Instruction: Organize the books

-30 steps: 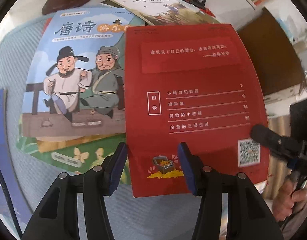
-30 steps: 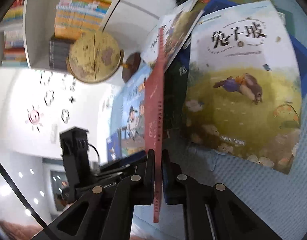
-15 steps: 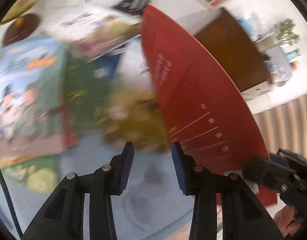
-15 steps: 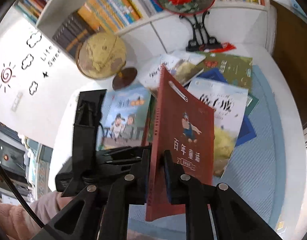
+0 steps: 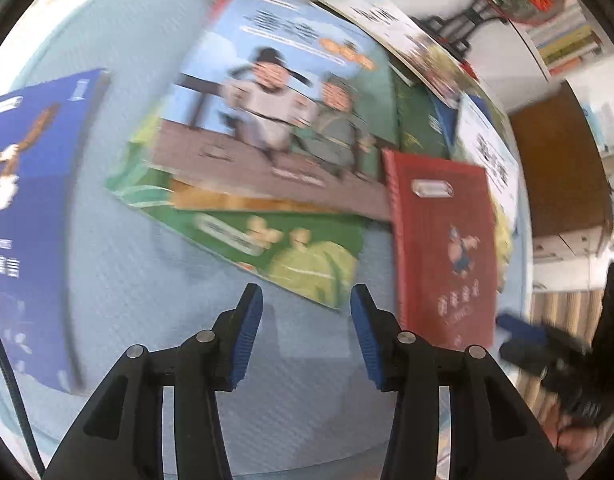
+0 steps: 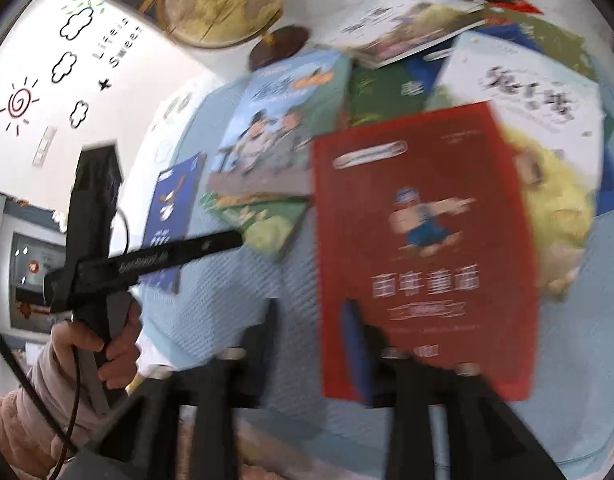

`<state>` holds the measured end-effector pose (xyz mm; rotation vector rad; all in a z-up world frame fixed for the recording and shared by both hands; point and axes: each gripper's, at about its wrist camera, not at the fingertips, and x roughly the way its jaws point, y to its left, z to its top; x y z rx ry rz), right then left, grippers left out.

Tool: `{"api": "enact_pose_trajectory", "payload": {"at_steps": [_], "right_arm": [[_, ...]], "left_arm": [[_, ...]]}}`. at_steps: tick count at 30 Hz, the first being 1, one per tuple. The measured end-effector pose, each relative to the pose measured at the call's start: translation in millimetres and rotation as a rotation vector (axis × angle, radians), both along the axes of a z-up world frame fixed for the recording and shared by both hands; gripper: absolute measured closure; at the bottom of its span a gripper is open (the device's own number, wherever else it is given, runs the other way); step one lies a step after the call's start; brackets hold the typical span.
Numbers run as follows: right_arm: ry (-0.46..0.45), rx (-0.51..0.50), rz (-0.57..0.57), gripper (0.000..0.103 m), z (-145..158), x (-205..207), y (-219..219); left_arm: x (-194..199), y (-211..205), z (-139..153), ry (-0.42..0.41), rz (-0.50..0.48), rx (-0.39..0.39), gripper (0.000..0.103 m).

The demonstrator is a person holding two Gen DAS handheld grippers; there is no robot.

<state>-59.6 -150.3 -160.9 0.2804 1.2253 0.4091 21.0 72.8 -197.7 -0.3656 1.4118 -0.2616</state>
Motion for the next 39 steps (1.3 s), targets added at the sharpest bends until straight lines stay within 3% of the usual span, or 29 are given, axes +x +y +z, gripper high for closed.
{"api": "enact_pose_trajectory", "payload": {"at_steps": [6, 9, 12, 15, 19, 26, 32, 34, 35, 39], "right_arm": [[0.043, -0.139, 0.021, 0.047, -28, 13, -51], [0.061, -0.086, 0.037, 0.047, -41, 18, -67], [0.061, -0.123, 0.035, 0.047, -42, 20, -76], [0.142, -0.029, 0.066, 0.047, -58, 21, -86], [0.126, 0.054, 0.087, 0.047, -61, 21, -98], [0.116, 0.185, 0.131, 0.048, -68, 38, -99], [0.133, 0.223, 0.171, 0.064, -72, 47, -107], [0.154, 0.242, 0.161, 0.082, -78, 50, -117], [0.170, 0.267, 0.153, 0.082, -80, 52, -119], [0.169, 0.300, 0.133, 0.082, -81, 52, -121]], "left_arm": [[-4, -54, -10, 0.022, -0.102, -0.061, 0.060], [-5, -68, -15, 0.041, -0.125, -0.071, 0.060], [-6, -73, -15, 0.039, -0.126, -0.054, 0.060], [-5, -72, -16, 0.048, -0.115, -0.086, 0.060], [-8, -78, -21, 0.079, -0.134, -0.158, 0.060], [-6, -85, -24, 0.061, -0.119, -0.177, 0.060], [5, -86, -27, 0.044, -0.091, -0.193, 0.061], [5, -82, -29, 0.045, -0.070, -0.218, 0.064], [4, -80, -30, 0.046, -0.064, -0.215, 0.071], [0, -76, -31, 0.031, -0.070, -0.181, 0.078]]}}
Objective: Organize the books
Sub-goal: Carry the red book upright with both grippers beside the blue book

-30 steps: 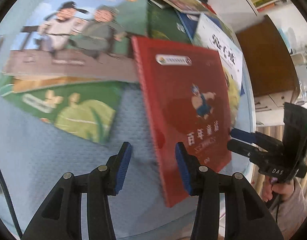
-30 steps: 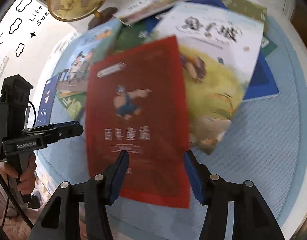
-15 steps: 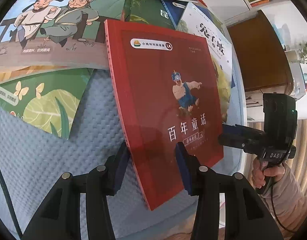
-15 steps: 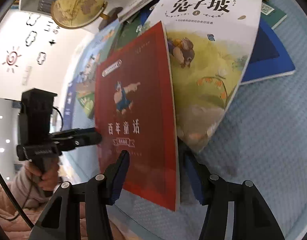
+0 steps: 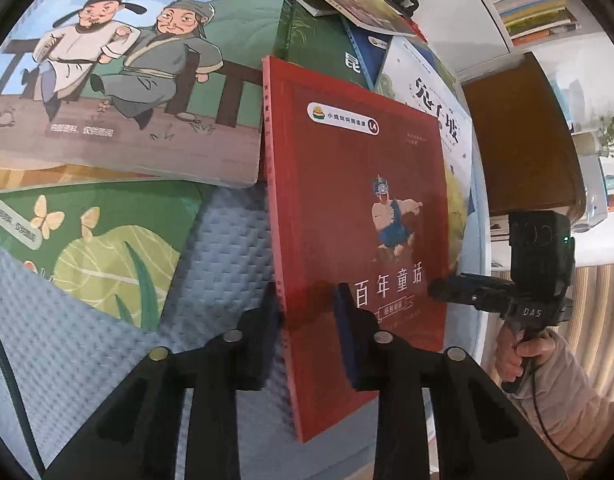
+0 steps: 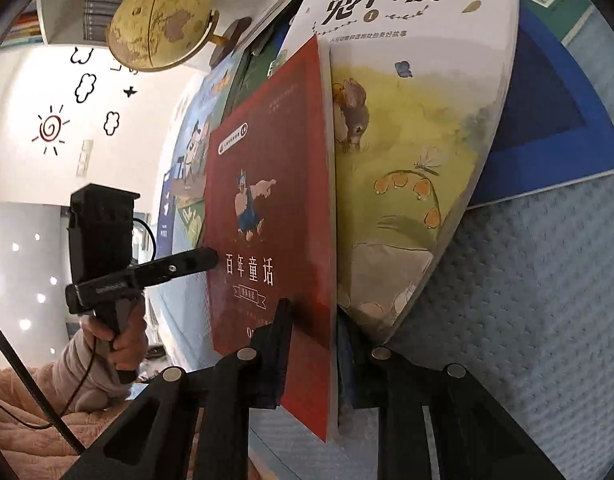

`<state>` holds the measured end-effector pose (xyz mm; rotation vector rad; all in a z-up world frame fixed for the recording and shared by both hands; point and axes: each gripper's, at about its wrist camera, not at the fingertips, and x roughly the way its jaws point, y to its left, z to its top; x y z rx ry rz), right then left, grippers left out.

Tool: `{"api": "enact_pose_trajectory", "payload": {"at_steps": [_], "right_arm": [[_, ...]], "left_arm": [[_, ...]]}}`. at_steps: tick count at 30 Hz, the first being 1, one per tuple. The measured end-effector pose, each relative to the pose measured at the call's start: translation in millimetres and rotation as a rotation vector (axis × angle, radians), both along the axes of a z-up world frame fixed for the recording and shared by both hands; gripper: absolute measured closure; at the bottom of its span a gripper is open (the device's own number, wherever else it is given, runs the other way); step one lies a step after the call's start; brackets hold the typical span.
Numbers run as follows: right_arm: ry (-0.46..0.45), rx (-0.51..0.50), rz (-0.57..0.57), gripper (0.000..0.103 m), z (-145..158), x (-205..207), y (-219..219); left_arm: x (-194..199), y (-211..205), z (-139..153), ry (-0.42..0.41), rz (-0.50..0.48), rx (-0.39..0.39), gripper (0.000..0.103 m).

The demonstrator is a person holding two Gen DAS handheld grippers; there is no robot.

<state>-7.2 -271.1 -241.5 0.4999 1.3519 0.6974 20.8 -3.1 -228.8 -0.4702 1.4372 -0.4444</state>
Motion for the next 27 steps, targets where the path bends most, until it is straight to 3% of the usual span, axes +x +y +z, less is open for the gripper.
{"api": "enact_pose_trajectory", "payload": {"at_steps": [7, 12, 27], "right_arm": [[0.001, 0.029, -0.035, 0.082, 0, -3, -3], [-0.039, 0.050, -0.022, 0.088, 16, -17, 10], [-0.159, -0.009, 0.055, 0.089, 58, -54, 60]], "left_arm": [[-1, 2, 2, 0.006, 0.011, 0.005, 0.080], [-3, 3, 13, -0.002, -0.014, 0.065, 0.081], [-20, 38, 51, -0.069, -0.045, 0.057, 0.081]]}}
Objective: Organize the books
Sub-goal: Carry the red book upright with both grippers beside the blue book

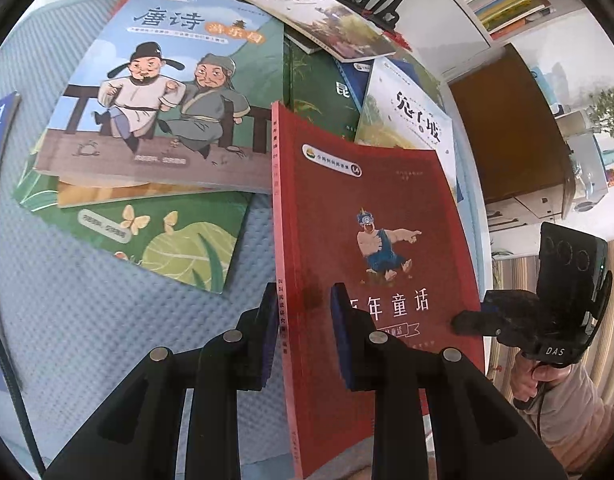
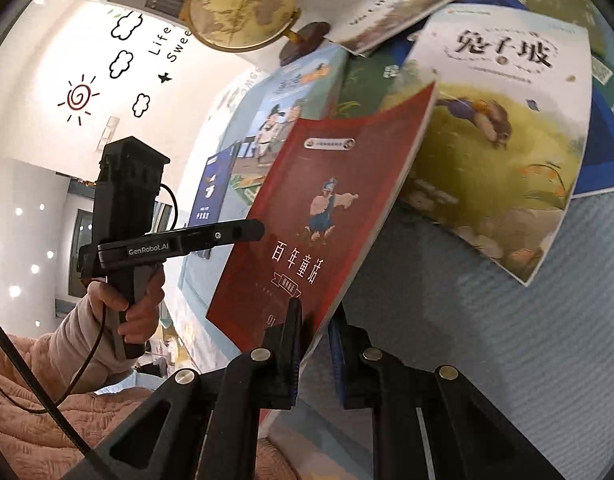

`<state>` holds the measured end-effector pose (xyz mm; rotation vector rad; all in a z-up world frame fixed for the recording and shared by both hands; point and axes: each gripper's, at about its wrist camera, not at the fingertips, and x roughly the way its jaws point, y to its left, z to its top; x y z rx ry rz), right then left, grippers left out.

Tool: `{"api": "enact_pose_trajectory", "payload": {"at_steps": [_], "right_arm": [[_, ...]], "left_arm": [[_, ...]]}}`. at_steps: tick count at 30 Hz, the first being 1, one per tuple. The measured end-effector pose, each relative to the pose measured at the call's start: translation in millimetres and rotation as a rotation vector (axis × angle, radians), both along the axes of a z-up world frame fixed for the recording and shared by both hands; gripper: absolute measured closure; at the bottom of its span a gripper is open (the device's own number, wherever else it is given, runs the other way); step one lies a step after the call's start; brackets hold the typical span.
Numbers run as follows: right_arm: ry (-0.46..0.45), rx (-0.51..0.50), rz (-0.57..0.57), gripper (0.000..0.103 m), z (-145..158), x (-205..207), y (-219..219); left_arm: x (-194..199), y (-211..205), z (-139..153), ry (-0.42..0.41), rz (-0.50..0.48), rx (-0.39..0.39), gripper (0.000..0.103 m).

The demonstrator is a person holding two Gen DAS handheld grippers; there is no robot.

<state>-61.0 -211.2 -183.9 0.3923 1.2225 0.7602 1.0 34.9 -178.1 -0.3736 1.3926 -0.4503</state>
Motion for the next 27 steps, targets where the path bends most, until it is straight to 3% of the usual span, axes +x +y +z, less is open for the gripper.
{"api": "enact_pose_trajectory", "payload": {"at_steps": [17, 27], "right_arm": [[-0.081, -0.041, 0.029, 0.089, 30, -4, 40], [-0.126, -0.055, 0.081, 0.089, 47, 13, 93]], "left_arm": [[-11, 31, 36, -0.098, -0.041, 0.015, 0.081], [-3, 91, 53, -0.144, 0.024, 0.011, 0.081]]}}
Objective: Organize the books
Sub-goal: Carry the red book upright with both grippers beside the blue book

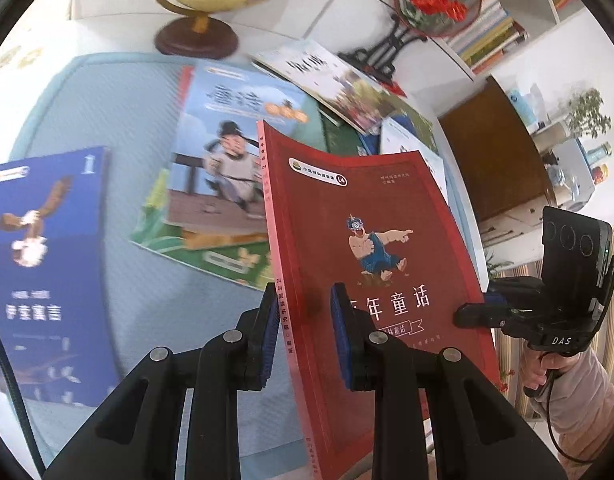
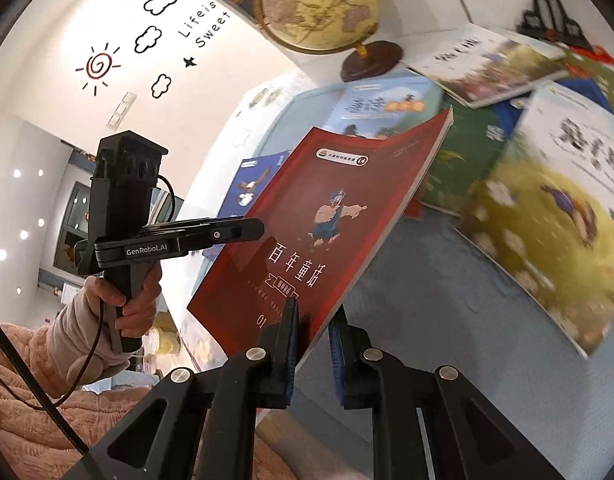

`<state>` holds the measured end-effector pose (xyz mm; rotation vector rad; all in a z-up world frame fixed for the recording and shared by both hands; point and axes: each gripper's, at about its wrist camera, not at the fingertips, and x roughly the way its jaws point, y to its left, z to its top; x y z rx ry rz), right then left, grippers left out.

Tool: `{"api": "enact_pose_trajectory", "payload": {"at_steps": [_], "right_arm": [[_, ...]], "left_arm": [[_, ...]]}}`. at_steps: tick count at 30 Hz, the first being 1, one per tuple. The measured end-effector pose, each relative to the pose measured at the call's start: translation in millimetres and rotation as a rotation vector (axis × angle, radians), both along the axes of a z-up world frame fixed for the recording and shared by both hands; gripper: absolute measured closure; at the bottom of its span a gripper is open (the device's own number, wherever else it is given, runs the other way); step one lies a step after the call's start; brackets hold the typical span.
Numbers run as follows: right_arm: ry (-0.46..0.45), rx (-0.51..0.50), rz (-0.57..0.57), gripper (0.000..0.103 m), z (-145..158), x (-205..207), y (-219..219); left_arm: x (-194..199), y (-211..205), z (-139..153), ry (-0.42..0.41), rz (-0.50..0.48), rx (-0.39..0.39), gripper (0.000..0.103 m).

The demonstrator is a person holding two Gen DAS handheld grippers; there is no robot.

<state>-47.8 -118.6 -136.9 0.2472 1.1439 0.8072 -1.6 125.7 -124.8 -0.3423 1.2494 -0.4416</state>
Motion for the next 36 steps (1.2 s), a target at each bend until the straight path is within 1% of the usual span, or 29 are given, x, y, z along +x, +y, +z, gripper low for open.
{"api": "enact_pose_trajectory", "payload": {"at_steps": [9, 13, 20, 27, 33, 36], "right_arm": [[-0.022, -0.011, 0.072, 0.088, 5, 23, 66], [-0.029, -0.012, 0.106, 0.088, 4, 33, 97], [-0.022, -0.011, 0.171, 0.088, -1, 54, 164], [0.010, -0.024, 0.223, 0.088, -20, 68, 219], [0.064, -0.054, 0.210, 0.088, -45, 74, 247], [0.097, -0.069, 0.200, 0.088, -61, 69, 254]], "left_arm": [[4, 70, 6, -0.024, 0.074, 0.006, 0.081], [6, 104, 4, -0.029, 0.113, 0.013, 0.081], [5, 169, -3, -0.025, 0.193, 0.024, 0.081], [1, 221, -22, 0.014, 0.255, 0.036, 0.081], [1, 247, -49, 0.075, 0.298, 0.042, 0.081], [3, 253, -60, 0.099, 0.306, 0.051, 0.081]]}}
